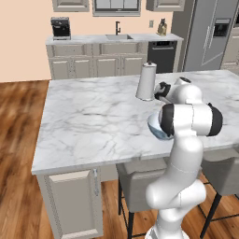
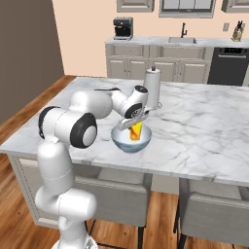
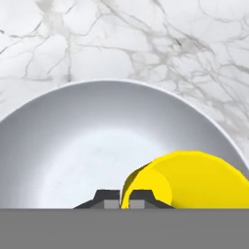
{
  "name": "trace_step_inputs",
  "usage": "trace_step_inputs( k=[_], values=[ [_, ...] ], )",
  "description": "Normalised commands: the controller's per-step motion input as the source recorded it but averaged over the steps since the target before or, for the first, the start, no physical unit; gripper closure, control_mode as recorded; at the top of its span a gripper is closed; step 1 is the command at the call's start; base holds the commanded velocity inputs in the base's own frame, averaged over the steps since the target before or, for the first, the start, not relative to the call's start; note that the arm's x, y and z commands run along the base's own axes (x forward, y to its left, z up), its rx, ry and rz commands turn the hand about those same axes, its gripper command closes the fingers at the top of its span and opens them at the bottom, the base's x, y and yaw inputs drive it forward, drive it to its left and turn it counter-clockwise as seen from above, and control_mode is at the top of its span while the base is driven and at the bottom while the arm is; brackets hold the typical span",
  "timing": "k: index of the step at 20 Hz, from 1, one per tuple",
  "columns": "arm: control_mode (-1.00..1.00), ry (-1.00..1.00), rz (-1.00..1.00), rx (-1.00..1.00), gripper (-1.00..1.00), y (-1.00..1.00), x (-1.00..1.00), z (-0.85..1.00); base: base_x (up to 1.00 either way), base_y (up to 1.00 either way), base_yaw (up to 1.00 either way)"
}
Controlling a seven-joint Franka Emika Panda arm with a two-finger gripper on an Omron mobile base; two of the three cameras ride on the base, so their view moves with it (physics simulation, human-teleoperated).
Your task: Place the cup inside the bowl on the dining table and move the bowl to any counter.
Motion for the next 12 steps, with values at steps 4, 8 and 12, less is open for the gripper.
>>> trace_step_inputs(
  k=[4, 8, 12],
  values=[
    [-1.00, 0.00, -0.01, 0.00, 1.00, 0.00, 0.00, -0.16, 0.00, 0.00, 0.00],
    [-1.00, 0.00, -0.01, 0.00, 1.00, 0.00, 0.00, -0.16, 0.00, 0.00, 0.00],
    [-1.00, 0.00, 0.00, 0.00, 1.00, 0.00, -0.04, -0.08, 0.00, 0.00, 0.00]
  ],
)
